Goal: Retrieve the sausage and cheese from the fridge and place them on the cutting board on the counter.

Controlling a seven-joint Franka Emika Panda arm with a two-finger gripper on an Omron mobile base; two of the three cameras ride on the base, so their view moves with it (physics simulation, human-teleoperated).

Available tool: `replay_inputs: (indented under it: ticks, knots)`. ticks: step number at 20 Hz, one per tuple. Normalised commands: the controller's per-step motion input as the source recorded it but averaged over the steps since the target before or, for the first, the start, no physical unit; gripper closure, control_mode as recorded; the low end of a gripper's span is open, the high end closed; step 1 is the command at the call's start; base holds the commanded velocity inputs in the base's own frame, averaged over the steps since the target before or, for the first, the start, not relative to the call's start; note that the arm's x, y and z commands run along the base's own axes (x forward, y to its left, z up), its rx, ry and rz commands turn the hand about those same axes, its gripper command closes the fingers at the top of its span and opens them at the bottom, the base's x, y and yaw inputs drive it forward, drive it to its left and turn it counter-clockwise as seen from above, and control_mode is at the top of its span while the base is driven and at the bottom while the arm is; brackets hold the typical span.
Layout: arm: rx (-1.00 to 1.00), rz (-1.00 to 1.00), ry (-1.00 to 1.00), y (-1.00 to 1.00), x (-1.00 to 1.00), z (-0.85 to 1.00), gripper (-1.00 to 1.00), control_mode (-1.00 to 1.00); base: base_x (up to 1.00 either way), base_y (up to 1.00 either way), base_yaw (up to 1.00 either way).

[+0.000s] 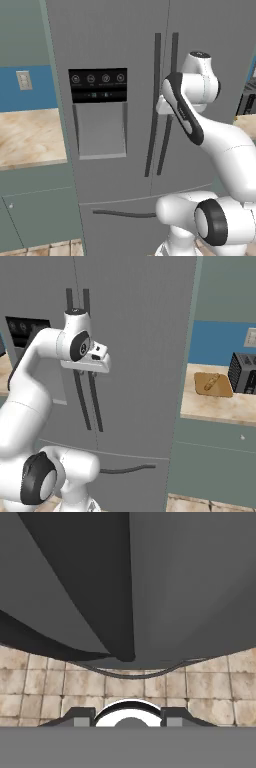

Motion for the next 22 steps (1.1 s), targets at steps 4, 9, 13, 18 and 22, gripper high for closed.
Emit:
replay_inputs:
  ticks: [4, 9, 13, 18, 22]
  knots:
    - [0.02, 0.00, -0.01, 0.00, -0.25, -0.01, -1.00, -1.00, 0.00, 0.00, 0.00]
    - [0.03, 0.00, -0.02, 0.00, -0.41, -0.01, -1.00, -1.00, 0.00, 0.00, 0.00]
    - [0.02, 0.00, -0.05, 0.00, -0.42, 0.00, -1.00, -1.00, 0.00, 0.00, 0.00]
    - [0.01, 0.00, 0.00, 0.00, -0.29, -0.02, -1.00, -1.00, 0.00, 0.00, 0.00]
    - [0.00, 0.00, 0.01, 0.07, -0.16, -0.08, -1.00, -1.00, 0.00, 0.00, 0.00]
